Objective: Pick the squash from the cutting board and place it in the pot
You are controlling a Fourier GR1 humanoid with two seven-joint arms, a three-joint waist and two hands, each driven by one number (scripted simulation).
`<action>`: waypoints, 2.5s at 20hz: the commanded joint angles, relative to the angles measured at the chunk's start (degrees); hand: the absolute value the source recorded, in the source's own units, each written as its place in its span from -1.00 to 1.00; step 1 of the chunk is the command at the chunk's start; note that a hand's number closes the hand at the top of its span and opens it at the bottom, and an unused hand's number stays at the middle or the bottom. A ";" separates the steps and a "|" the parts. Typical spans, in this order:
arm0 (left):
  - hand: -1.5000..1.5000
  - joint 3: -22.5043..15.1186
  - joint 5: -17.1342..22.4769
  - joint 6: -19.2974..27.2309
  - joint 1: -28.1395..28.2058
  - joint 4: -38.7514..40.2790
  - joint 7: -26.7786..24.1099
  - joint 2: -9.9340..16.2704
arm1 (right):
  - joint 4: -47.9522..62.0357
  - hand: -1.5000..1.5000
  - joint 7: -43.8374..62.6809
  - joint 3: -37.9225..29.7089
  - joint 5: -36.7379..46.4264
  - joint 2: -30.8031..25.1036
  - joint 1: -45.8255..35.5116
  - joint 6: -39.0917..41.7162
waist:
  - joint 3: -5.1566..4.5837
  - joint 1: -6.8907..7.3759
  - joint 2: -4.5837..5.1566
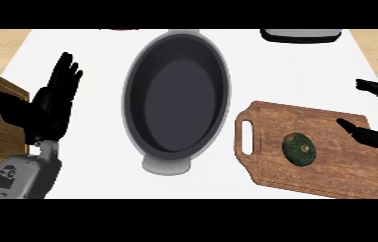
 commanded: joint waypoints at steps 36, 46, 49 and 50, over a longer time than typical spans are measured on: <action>0.00 6.10 -5.77 -4.42 4.57 -7.24 3.27 -4.22 | -36.22 -1.00 43.32 17.62 28.76 -3.71 7.80 23.89 | -0.06 -0.92 -0.23; 0.00 7.22 -8.76 -4.32 0.32 -6.31 7.41 -6.68 | -26.11 -1.00 37.63 17.90 40.05 2.86 4.52 21.52 | -0.04 -0.76 -0.15; 0.00 9.54 -7.65 -7.12 -1.29 -2.06 5.20 -6.95 | -23.77 -1.00 35.00 17.03 42.13 4.30 3.92 21.41 | -0.06 -0.87 -0.13; 0.00 10.04 -8.33 -6.92 0.22 -4.38 5.75 -7.03 | -25.76 -1.00 36.32 14.38 41.12 2.67 4.07 25.34 | -0.06 -0.86 -0.17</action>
